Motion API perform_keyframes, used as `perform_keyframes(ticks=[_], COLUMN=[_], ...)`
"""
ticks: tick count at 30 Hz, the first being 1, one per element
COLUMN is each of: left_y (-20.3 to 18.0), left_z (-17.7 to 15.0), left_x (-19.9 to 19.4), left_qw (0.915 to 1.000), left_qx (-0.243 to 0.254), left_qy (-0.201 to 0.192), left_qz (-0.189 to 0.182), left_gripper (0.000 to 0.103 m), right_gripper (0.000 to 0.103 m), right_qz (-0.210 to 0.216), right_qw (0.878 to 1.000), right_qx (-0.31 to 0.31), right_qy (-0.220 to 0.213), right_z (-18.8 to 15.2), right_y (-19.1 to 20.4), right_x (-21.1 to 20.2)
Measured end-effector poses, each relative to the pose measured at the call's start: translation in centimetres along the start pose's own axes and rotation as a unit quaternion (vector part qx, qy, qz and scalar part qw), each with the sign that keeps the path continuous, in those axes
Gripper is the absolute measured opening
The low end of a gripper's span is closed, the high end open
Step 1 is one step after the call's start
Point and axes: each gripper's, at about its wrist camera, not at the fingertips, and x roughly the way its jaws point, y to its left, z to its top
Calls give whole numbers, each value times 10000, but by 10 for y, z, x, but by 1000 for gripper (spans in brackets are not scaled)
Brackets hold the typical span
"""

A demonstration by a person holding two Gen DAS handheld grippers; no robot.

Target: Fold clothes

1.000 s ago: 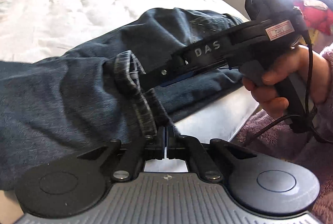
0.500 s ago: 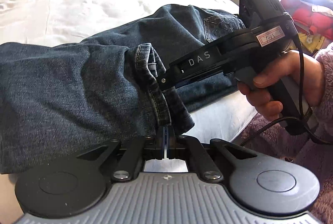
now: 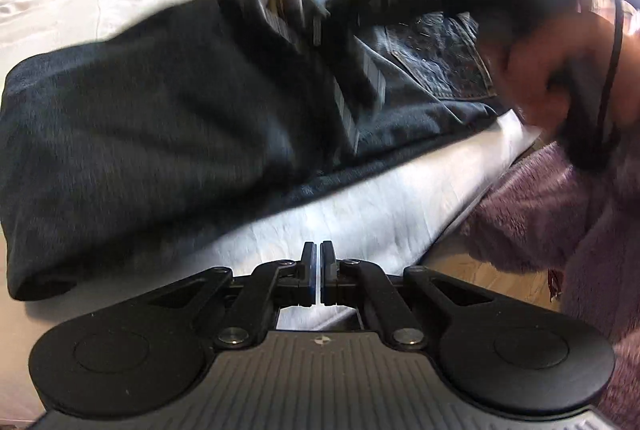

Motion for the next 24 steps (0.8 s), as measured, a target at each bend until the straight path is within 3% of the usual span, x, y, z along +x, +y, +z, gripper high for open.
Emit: perform_keyframes(ticks=[4, 9, 14, 18, 24], left_y=[-9, -20, -15, -6, -12], left_z=[-13, -22, -13, -1, 25], left_x=[-13, -28, -39, -37, -30], left_qw=[9980, 9866, 9730, 9612, 9474], left_qx=[428, 845, 62, -261, -483], left_qy=[-322, -1008, -1884, -2214, -2790], left_qz=[337, 966, 1334, 1623, 1491], left_gripper=[0, 0, 0, 0, 0], right_gripper=[5, 5, 5, 5, 5], right_qz=[92, 37, -48, -240, -536], right_qw=[9989, 9951, 9849, 9788, 9753], right_qx=[-80, -599, -1268, -1472, -1462], right_qy=[-461, -785, -1175, -1402, -1569], right_z=[48, 111, 159, 186, 203], right_y=[17, 69, 126, 149, 151], right_x=[-39, -66, -92, -116, -157])
